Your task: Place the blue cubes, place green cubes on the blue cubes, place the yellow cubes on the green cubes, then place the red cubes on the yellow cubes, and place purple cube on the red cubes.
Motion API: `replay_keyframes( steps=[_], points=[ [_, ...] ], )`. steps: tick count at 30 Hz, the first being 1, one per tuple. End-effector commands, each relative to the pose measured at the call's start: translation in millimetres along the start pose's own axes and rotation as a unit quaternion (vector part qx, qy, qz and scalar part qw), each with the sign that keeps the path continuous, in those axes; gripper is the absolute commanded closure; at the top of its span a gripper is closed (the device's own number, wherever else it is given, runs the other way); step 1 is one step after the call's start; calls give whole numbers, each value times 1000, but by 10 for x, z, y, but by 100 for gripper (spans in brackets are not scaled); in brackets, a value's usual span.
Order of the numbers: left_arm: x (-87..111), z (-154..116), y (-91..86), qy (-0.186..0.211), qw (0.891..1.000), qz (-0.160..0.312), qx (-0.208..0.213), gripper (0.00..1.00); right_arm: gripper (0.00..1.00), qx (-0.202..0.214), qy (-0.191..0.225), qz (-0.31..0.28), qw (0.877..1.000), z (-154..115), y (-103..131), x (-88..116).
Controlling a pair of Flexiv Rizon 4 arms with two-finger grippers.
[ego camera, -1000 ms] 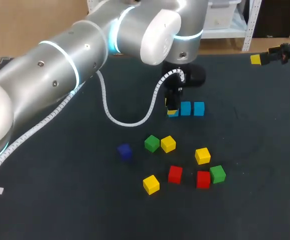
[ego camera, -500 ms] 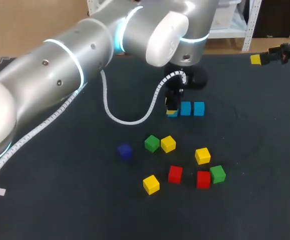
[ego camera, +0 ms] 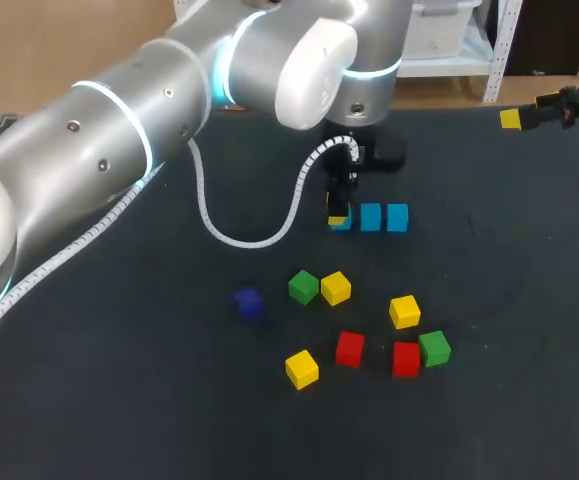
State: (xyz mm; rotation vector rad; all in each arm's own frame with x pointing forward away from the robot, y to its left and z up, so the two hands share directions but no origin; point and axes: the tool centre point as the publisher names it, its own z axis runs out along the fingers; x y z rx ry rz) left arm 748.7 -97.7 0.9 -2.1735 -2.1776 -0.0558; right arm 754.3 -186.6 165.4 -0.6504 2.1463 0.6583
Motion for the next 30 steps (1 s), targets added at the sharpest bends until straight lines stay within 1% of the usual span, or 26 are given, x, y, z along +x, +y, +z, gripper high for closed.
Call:
replay_keyframes(
  steps=[1,21,23,25,26,28,29,30],
  points=[
    [-23,5,20,-4,1000,9,3,100,0,-2,-2,-1,1000,4,-7,4],
    [-80,17,52,-9,1000,20,10,100,0,-2,-2,-1,1000,4,-7,4],
    [-85,18,50,-9,1000,20,9,98,0,-2,-2,-1,1000,4,-7,4],
    [-88,24,49,-10,1000,20,10,91,0,-2,-2,-1,1000,4,-7,4],
    [-87,28,49,-10,1000,19,10,83,0,-2,-2,-1,1000,4,-7,4],
    [-86,32,49,-11,1000,18,11,81,0,-2,-2,-1,1000,4,-7,4],
    [-87,33,48,-11,1000,19,11,75,0,-2,-2,-1,1000,4,-7,4],
    [-89,34,46,-10,1000,19,11,61,0,-2,-2,-1,1000,4,-7,4]
  ],
)
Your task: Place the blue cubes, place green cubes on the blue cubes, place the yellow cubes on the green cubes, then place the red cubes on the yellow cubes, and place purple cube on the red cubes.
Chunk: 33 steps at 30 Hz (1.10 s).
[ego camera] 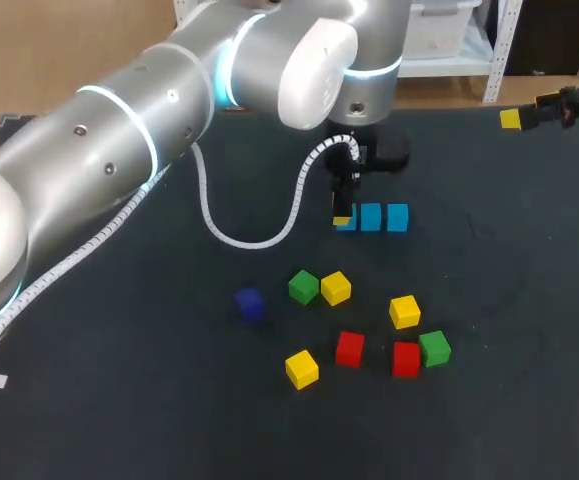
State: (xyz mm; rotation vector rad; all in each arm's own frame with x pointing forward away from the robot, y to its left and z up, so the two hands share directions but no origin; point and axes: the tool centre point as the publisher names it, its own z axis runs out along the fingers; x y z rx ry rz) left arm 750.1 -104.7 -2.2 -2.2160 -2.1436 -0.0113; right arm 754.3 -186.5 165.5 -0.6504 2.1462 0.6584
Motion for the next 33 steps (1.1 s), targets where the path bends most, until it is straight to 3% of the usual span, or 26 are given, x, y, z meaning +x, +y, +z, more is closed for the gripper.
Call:
replay_keyframes(
  steps=[1,3,4,17,25,33],
  points=[
    [-17,8,31,2,1000,2,4,52,0,-2,-2,-1,1000,4,-7,4],
    [-17,6,29,3,1000,3,4,5,0,-2,-2,-1,1000,4,-7,4],
    [-14,2,27,4,1000,2,4,0,0,-2,-2,-1,1000,4,-7,4],
    [30,-73,-60,5,1000,-14,-2,0,0,-2,-2,-1,1000,4,-7,4],
    [226,-268,-304,0,999,-50,2,0,0,-2,-2,-1,1000,4,-7,4],
    [499,-426,-668,-4,998,-65,9,0,0,-2,-2,-1,1000,4,-7,4]
  ],
)
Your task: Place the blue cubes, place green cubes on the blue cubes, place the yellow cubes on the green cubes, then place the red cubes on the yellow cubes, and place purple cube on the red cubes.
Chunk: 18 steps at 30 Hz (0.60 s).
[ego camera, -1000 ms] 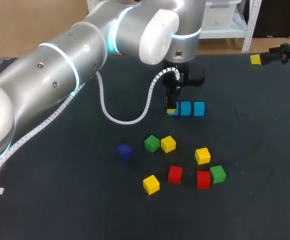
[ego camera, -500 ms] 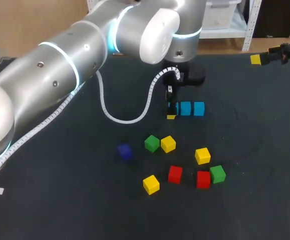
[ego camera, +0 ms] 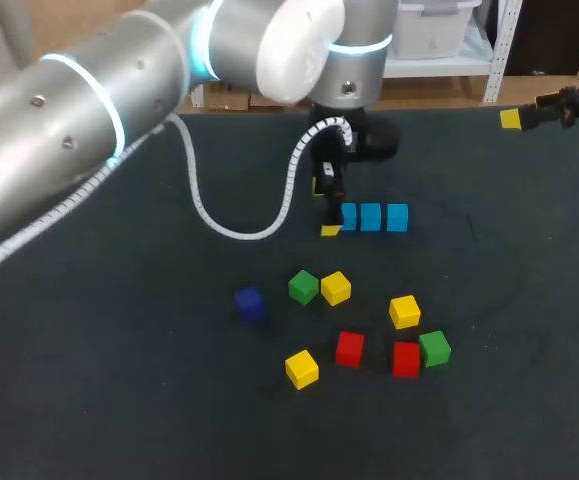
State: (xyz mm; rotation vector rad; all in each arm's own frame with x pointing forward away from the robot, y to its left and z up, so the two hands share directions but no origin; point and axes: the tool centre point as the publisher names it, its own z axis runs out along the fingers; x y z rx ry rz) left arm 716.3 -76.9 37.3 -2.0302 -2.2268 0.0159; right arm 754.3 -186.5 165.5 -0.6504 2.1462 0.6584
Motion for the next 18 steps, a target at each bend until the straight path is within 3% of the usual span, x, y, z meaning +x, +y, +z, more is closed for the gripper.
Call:
replay_keyframes(
  steps=[1,6,8,10,18],
  points=[
    [279,-32,-315,-23,1000,-3,-21,0,0,-2,-1,-1,1000,4,-7,4],
    [359,74,-452,-21,998,-57,-33,0,0,-2,-1,-1,1000,4,-7,4],
    [359,192,-478,-49,997,-60,-21,0,0,-2,-1,-1,1000,4,-7,4],
    [387,240,-522,-48,995,-80,-28,0,0,-2,-1,-1,1000,4,-7,4],
    [516,201,-721,-53,992,-106,-47,0,0,-2,-1,-1,1000,4,-7,4]
  ],
)
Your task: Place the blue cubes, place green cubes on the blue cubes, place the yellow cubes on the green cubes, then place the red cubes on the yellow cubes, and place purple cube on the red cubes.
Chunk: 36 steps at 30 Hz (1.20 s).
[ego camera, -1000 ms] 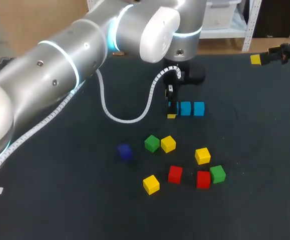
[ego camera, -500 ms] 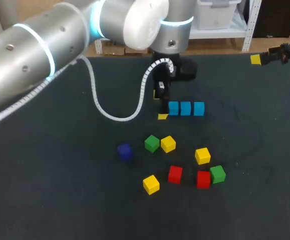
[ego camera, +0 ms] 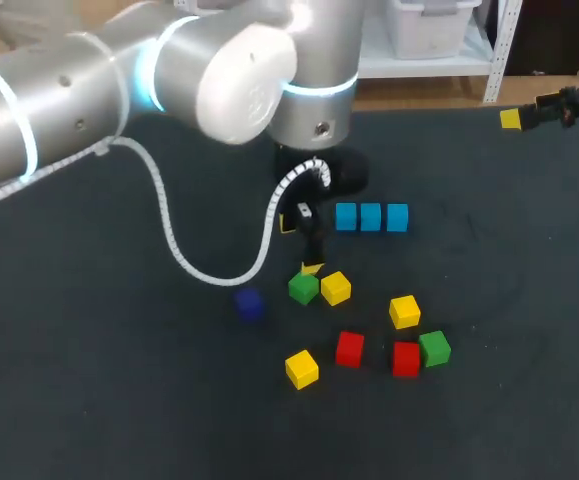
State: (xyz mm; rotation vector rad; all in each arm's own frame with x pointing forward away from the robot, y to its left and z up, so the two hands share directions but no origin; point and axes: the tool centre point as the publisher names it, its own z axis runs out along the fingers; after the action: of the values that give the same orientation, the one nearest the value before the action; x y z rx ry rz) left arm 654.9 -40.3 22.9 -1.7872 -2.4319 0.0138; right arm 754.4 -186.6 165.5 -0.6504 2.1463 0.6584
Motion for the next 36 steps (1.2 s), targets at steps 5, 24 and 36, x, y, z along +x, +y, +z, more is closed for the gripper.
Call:
replay_keyframes(
  steps=[5,24,36],
  points=[
    [144,-46,-256,-63,997,5,-40,0,0,-2,-2,-1,1000,4,-6,4],
    [81,149,-343,-65,997,-4,-31,0,0,-2,-2,-1,1000,4,-6,4],
    [12,255,-153,-68,998,14,-1,0,0,-2,-2,-1,1000,4,-6,4]
  ],
)
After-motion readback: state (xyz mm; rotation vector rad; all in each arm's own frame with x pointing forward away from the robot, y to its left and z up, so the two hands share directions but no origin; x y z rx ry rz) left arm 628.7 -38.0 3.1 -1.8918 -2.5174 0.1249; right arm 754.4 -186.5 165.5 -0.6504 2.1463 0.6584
